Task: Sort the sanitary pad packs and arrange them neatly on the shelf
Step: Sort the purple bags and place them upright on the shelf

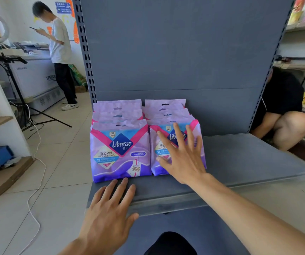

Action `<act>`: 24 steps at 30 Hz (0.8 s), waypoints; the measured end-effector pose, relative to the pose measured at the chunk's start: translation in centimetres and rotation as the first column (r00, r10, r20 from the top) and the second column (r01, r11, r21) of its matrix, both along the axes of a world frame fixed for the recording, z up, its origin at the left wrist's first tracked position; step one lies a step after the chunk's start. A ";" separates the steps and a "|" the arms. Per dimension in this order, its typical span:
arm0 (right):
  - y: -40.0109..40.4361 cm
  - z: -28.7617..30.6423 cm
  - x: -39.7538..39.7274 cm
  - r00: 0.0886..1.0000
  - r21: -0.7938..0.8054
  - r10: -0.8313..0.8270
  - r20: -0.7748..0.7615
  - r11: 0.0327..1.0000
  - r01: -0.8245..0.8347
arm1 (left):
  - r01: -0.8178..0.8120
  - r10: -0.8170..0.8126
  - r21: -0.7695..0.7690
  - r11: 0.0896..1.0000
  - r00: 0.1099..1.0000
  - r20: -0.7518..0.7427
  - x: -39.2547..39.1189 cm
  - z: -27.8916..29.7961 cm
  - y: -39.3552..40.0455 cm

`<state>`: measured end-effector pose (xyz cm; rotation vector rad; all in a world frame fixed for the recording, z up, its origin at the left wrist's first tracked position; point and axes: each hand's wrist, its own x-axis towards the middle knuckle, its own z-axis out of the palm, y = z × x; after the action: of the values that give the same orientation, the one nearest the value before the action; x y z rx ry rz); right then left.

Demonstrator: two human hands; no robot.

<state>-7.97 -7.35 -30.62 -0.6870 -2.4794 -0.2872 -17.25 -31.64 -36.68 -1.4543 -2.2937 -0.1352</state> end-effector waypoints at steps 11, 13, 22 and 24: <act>-9.7 2.1 -5.3 0.919 0.200 0.394 0.028 0.898 -0.391 | 0.083 -0.085 0.074 0.994 0.996 0.012 0.4 0.6 0.0; -10.9 1.9 -6.9 0.928 0.181 0.371 0.040 0.910 -0.372 | 0.109 -0.111 0.099 0.989 0.994 0.015 0.5 0.8 -0.1; -10.4 0.9 -9.2 0.955 0.115 0.279 0.101 0.950 -0.289 | 0.098 -0.102 0.080 0.992 0.993 0.055 0.4 0.7 0.0; -10.5 1.0 -8.5 0.952 0.107 0.292 0.095 0.947 -0.302 | 0.102 -0.106 0.065 0.993 0.992 0.066 0.5 0.8 -0.1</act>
<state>-16.44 -17.83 -29.67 -0.2494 -2.5701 -0.3502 -16.75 -31.75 -35.83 -1.5612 -2.2472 -0.2886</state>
